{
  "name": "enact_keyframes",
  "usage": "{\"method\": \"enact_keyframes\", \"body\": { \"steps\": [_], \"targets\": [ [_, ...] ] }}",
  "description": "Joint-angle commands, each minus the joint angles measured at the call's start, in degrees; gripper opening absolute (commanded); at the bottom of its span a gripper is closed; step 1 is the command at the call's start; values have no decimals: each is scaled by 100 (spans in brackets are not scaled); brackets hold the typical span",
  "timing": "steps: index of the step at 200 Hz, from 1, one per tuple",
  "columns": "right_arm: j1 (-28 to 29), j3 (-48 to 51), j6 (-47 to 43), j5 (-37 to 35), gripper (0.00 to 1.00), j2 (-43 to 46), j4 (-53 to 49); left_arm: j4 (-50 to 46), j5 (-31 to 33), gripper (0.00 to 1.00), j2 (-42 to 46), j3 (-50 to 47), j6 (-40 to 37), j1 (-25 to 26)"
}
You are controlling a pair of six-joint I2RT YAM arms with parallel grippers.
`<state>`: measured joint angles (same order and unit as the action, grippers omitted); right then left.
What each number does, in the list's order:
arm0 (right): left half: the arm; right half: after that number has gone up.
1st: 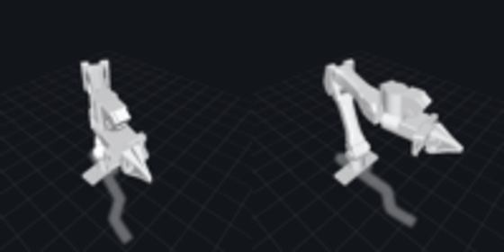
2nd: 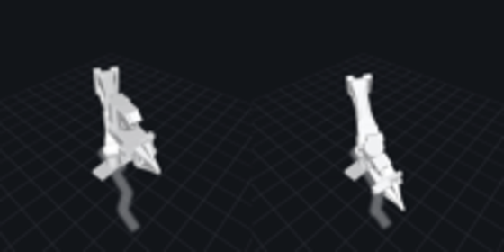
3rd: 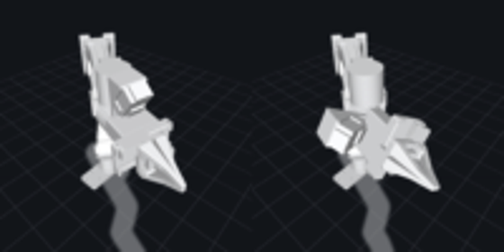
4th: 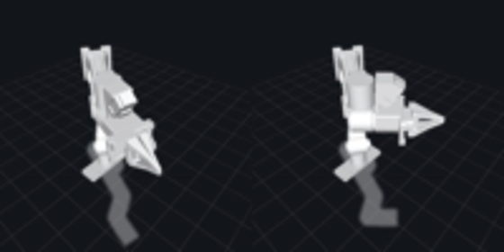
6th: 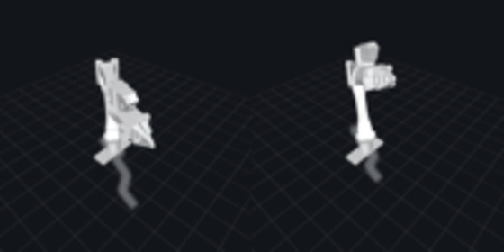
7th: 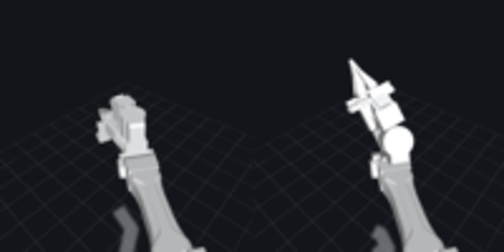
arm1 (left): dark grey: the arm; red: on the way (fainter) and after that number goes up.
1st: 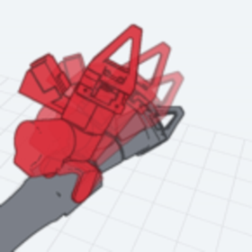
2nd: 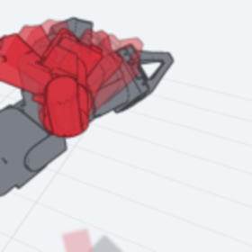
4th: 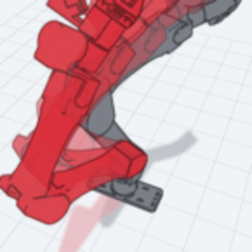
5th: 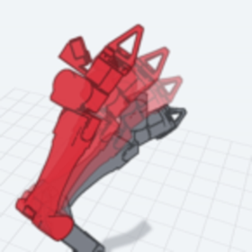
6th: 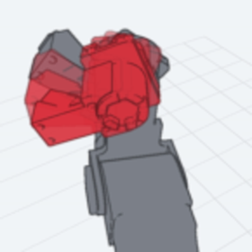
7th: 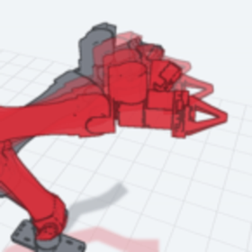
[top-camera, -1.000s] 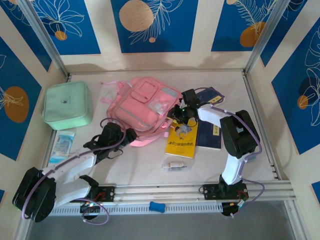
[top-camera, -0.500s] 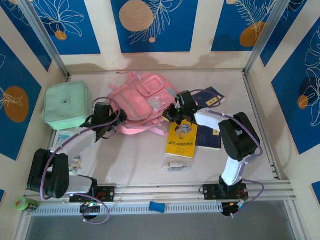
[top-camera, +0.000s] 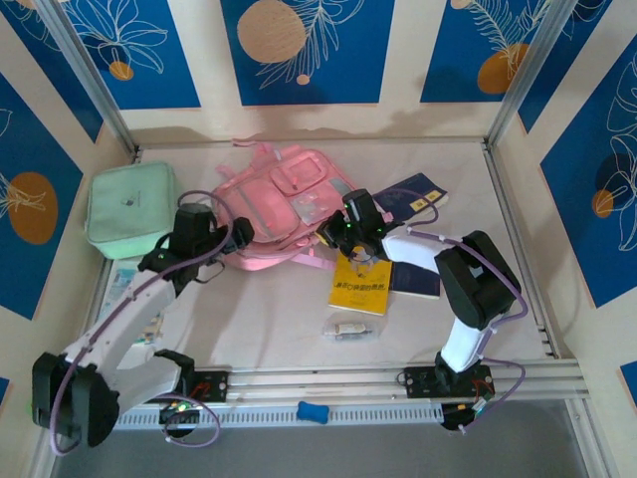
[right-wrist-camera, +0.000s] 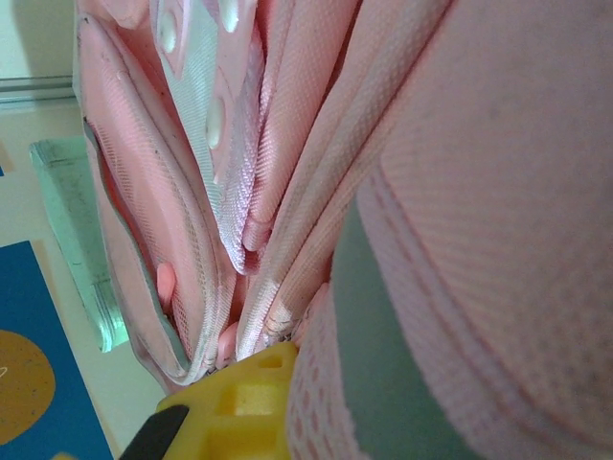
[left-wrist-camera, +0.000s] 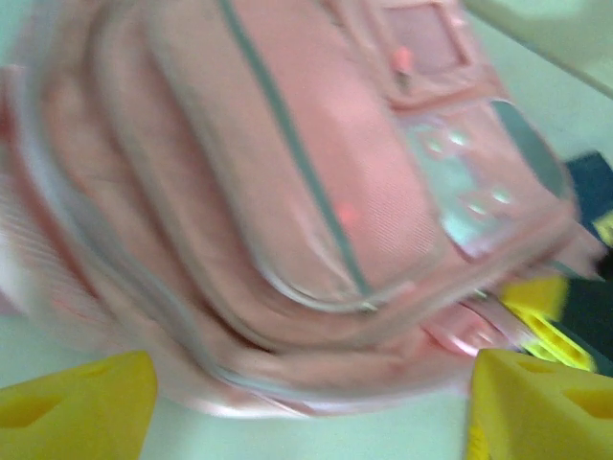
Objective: Pack the student bag
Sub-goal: Unzip the student bag at the top-center of the table.
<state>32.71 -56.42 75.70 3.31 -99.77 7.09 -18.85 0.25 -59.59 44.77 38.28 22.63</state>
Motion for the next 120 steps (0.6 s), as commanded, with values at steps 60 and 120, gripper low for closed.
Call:
{"method": "enact_keyframes", "body": {
  "steps": [60,120],
  "targets": [
    [122,29,426,296,0,436,414,2277,521,65,-364,-1063,-253,2436],
    [157,-191,476,200,0,684,-118,3387,1428,59,-1988,-610,-1375,3061]
  ]
}}
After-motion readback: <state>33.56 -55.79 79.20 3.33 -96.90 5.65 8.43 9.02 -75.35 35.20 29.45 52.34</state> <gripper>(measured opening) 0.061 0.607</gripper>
